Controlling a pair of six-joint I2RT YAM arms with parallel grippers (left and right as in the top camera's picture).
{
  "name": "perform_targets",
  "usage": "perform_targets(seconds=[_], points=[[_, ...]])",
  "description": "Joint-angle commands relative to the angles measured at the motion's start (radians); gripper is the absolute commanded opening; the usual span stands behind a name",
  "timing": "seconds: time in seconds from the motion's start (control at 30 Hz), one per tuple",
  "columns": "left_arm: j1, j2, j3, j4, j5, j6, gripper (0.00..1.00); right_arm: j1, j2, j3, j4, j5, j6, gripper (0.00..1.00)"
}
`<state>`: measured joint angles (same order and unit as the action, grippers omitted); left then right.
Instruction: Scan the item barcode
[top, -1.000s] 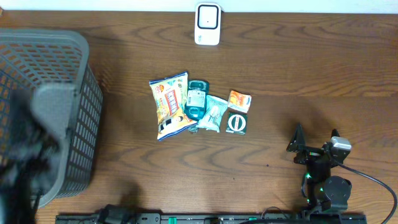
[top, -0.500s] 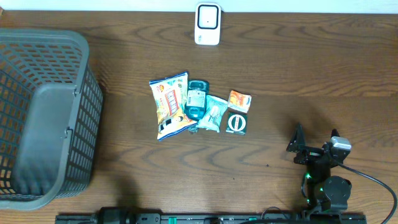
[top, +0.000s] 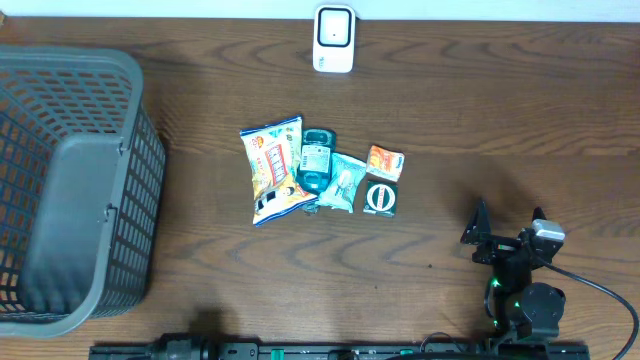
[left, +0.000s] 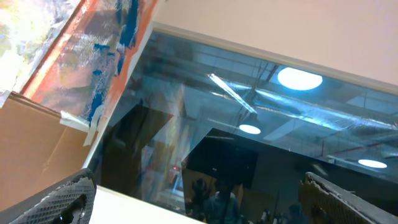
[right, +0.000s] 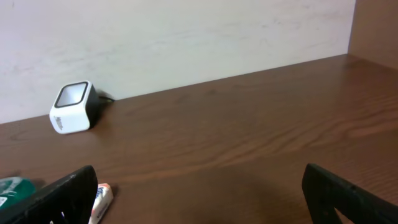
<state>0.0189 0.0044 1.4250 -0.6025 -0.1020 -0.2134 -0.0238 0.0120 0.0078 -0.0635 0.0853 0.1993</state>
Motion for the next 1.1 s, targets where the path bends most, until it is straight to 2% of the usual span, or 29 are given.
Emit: perform_targets(seconds=[0.0,0.17,0.37,0.47,0.63,0.73,0.8,0.87,0.93,1.0,1.07], points=[[0.003,-0.001,-0.001,-0.002,0.024,-0.005,0.98,0.011,-0.003,-0.002,-0.002,0.006,0.01,0.99],[0.003,-0.001,-0.001,0.018,0.012,-0.001,0.98,0.011,-0.003,-0.002,-0.002,0.006,0.01,0.99],[0.003,-0.001,-0.001,0.072,-0.108,-0.002,0.98,0.011,-0.003,-0.002,-0.002,0.006,0.01,0.99],[0.005,-0.001,-0.009,0.082,-0.12,-0.003,0.98,0.011,-0.003,-0.002,-0.002,0.006,0.01,0.99],[0.007,0.0,-0.114,0.22,-0.12,-0.014,0.98,0.011,-0.003,-0.002,-0.002,0.006,0.01,0.99],[0.007,0.0,-0.185,0.251,-0.121,-0.013,0.98,0.011,-0.003,-0.002,0.005,0.014,0.015,0.99],[0.007,0.0,-0.233,0.25,-0.121,-0.013,0.98,0.012,-0.003,-0.002,0.028,-0.052,0.122,0.99],[0.007,-0.001,-0.286,0.254,-0.12,-0.019,0.98,0.011,-0.003,-0.002,0.001,-0.208,0.315,0.99],[0.007,0.0,-0.339,0.261,-0.12,-0.035,0.98,0.012,0.001,-0.002,0.007,-0.307,0.436,0.99],[0.007,0.0,-0.388,0.261,-0.12,-0.036,0.98,0.012,0.002,-0.002,0.012,-0.347,0.52,0.99],[0.007,0.0,-0.452,0.258,-0.119,-0.049,0.98,0.012,0.001,-0.002,0.023,-0.36,0.671,0.99]])
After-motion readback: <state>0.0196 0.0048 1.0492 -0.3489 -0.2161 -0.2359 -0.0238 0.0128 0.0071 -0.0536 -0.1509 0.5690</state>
